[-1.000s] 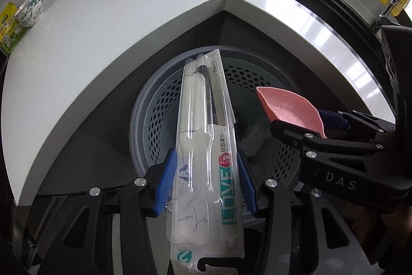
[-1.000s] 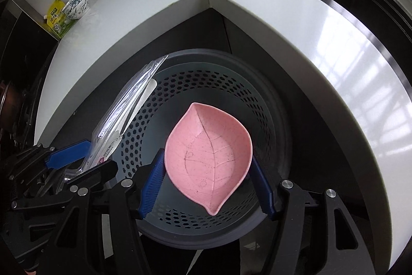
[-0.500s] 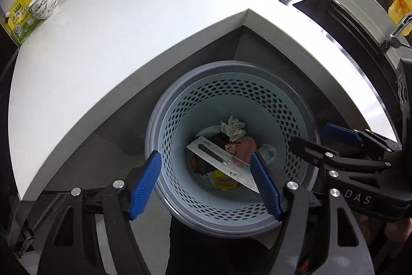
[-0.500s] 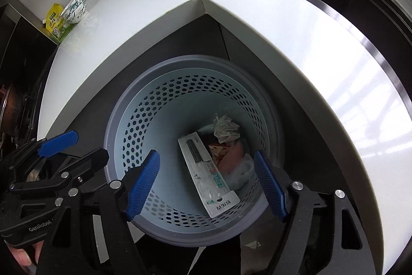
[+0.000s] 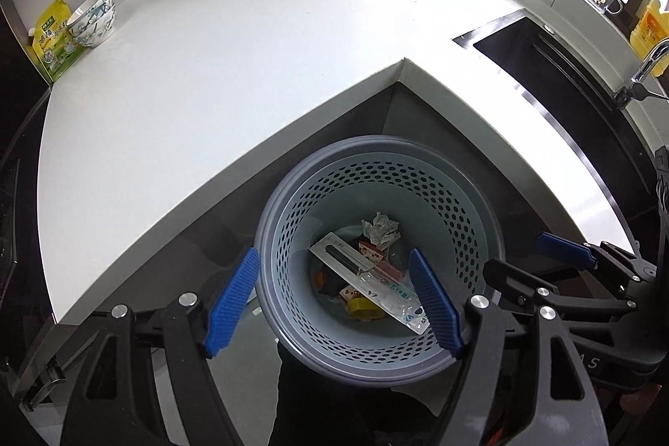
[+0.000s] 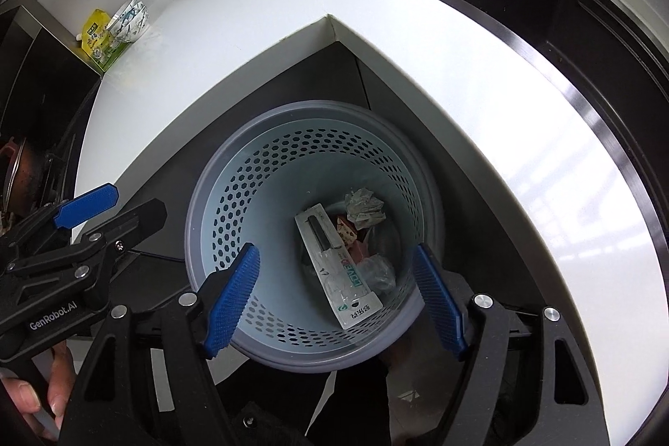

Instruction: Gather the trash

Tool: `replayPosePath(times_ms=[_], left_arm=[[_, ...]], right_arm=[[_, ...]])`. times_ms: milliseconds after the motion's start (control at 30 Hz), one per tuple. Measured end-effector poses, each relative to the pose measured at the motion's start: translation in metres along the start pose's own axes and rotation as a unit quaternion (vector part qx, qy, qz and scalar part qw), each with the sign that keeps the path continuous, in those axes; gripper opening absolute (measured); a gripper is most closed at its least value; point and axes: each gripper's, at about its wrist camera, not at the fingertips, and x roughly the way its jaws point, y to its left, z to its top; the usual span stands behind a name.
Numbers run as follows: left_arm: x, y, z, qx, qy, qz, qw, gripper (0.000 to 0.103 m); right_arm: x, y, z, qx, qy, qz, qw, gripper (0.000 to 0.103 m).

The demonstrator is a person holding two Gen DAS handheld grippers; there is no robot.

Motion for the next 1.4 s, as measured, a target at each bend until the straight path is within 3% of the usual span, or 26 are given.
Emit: replayPosePath(times_ms=[667, 933, 1400], left_arm=[[-0.035, 0.005, 0.008, -0.008, -0.036, 0.021, 0.9991, 0.083], [-0.042, 0.009, 0.010, -0.016, -0.045, 0.035, 0.9982, 0.095], [-0.043, 0.010, 0.012, -0.022, -0.039, 0.059, 0.9973, 0.096]], right_arm=[[-0.026, 0.008, -0.003, -0.011, -0.011, -0.004, 1.000, 0.072], [-0.031, 0.011, -0.001, -0.013, -0.015, -0.004, 1.000, 0.072], [-0.033, 0.013, 0.001, -0.016, -0.018, -0.005, 1.000, 0.072]])
